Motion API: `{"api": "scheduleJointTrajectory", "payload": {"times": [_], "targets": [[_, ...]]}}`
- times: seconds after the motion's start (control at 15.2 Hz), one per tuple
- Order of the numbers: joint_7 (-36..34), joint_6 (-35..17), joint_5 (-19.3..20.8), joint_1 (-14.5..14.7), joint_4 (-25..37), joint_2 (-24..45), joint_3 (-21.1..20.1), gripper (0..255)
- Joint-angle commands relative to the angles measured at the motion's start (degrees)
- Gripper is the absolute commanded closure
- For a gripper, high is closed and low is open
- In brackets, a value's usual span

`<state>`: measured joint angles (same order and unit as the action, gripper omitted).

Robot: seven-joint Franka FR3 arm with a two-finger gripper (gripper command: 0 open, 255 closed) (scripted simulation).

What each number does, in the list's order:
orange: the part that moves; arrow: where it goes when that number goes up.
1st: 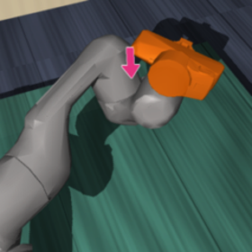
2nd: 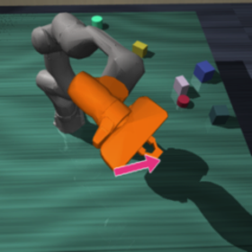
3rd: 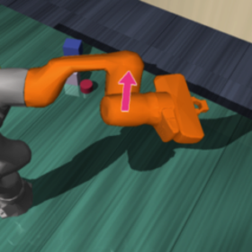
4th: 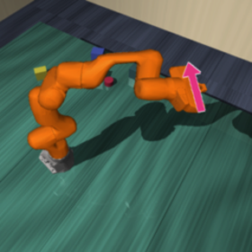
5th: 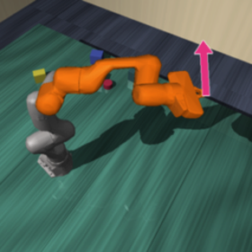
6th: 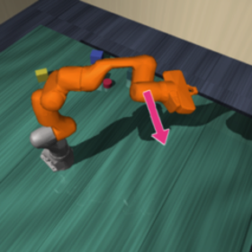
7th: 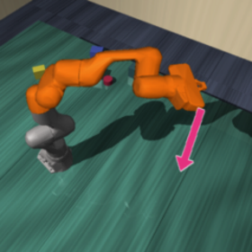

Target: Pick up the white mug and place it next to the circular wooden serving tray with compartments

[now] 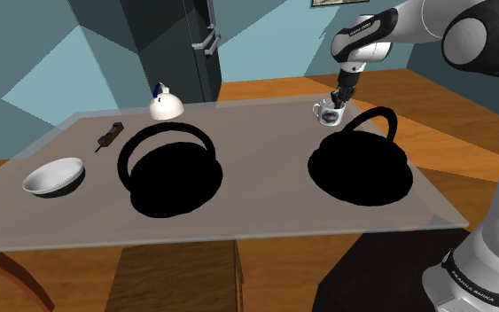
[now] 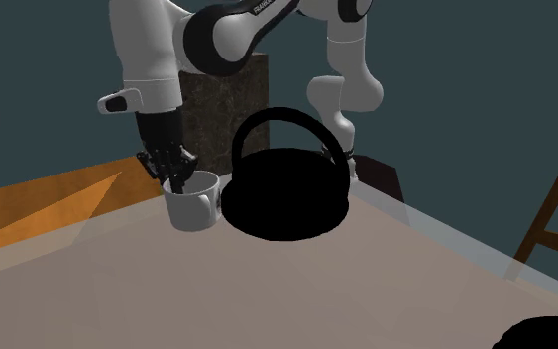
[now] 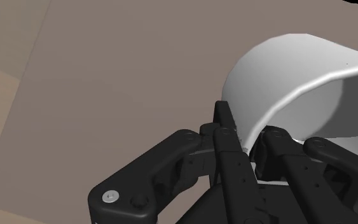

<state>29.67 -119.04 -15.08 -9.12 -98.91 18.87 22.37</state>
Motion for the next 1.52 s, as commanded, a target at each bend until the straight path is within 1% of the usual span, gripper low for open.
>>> {"api": "scheduleJointTrajectory", "payload": {"times": [0.0, 0.73, 1.45], "targets": [[-0.29, 1.41, 0.35, 0.0, 0.96, -0.5, 0.15, 255], [-1.84, 9.0, 1.75, -0.03, 6.94, -2.37, 0.65, 255], [-2.98, 17.26, 2.28, -0.54, 15.03, -2.65, 0.95, 255]]}}
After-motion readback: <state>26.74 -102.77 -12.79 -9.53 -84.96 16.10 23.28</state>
